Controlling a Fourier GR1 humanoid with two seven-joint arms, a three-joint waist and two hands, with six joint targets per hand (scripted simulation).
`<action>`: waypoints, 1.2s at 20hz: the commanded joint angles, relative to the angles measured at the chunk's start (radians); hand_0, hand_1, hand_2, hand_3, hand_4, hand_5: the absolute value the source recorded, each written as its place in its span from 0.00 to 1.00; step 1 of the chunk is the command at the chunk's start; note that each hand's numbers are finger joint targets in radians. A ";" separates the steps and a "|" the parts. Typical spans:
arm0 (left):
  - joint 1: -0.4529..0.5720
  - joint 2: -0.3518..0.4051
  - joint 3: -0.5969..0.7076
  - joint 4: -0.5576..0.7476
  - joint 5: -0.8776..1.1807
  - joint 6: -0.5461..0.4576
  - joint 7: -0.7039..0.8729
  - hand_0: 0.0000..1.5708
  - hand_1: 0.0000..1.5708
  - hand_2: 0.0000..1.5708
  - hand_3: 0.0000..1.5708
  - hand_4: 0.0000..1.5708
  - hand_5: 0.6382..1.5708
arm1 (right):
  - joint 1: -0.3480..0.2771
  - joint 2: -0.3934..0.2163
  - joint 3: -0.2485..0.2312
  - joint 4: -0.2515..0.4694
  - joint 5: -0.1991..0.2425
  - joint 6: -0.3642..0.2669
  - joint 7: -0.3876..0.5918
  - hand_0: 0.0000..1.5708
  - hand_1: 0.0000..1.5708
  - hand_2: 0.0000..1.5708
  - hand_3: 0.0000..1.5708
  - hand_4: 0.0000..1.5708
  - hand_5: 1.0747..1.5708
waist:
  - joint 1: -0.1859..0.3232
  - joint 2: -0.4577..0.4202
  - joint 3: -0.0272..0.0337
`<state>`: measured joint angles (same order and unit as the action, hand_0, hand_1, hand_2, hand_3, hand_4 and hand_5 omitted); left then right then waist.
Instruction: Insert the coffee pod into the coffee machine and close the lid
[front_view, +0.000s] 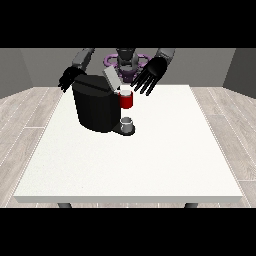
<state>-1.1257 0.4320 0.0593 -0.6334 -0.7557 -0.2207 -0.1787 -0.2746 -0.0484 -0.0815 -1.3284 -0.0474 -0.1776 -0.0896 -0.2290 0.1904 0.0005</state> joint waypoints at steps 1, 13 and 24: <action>0.041 -0.062 -0.009 -0.024 -0.009 0.030 0.043 0.00 0.00 0.00 0.00 0.00 1.00 | 0.031 -0.004 -0.011 0.021 -0.012 0.010 -0.004 0.00 0.00 0.00 0.00 0.25 1.00 | 0.016 -0.058 -0.0002; 0.298 -0.240 0.278 -0.025 0.370 -0.022 -0.067 0.00 0.00 0.00 0.00 0.00 1.00 | 0.200 -0.014 -0.047 0.022 -0.041 0.022 -0.012 0.00 0.00 0.00 0.00 0.25 1.00 | 0.163 -0.306 -0.0021; 0.531 -0.386 0.304 -0.069 0.474 -0.019 -0.037 0.00 0.00 0.00 0.00 0.00 1.00 | 0.180 -0.113 0.002 -0.103 -0.039 0.126 0.130 0.00 0.00 0.00 0.00 0.16 1.00 | 0.259 -0.500 -0.0011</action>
<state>-0.6735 0.1042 0.3548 -0.6941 -0.3171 -0.2408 -0.2234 -0.0729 -0.1313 -0.0952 -1.3796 -0.0774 -0.0850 -0.0356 0.0010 -0.2419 -0.0005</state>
